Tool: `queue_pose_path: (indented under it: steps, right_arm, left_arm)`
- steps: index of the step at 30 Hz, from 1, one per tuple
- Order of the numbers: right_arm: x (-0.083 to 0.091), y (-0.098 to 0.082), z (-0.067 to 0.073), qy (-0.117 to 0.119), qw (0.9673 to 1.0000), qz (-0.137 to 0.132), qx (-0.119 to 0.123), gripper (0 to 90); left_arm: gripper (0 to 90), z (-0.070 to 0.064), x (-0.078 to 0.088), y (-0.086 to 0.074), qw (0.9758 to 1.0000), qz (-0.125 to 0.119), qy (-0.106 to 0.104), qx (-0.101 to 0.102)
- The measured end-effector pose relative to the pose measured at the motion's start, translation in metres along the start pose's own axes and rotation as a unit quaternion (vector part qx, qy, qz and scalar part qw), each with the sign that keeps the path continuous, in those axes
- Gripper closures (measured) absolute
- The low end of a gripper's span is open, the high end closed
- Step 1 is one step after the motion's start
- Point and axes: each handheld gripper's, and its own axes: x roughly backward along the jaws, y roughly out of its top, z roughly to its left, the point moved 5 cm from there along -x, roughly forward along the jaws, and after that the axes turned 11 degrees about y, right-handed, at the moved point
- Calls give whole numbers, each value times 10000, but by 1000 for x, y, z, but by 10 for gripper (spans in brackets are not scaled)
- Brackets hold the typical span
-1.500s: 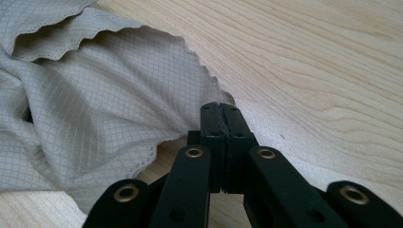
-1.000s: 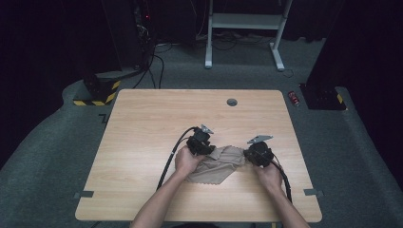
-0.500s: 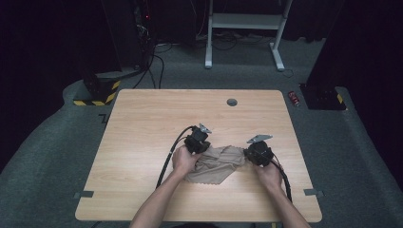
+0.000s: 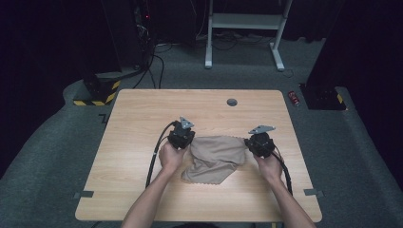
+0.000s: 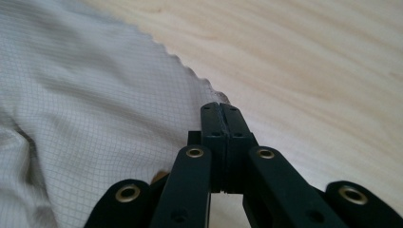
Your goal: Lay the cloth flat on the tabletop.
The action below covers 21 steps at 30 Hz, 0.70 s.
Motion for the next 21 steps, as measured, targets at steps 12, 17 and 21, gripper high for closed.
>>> queue_pose_path:
  steps: [12,17,21]
  right_arm:
    - [-33,29,-13,-172,9993,271,-165,896]
    - [-49,24,-15,-151,9983,513,-239,813]
    - [-35,24,-14,13,9993,45,-379,676]
  left_arm:
    - [894,13,-28,-6,9991,105,401,115]
    - [803,15,-33,-12,9985,286,451,103]
    - [607,17,-17,-12,9989,188,407,93]
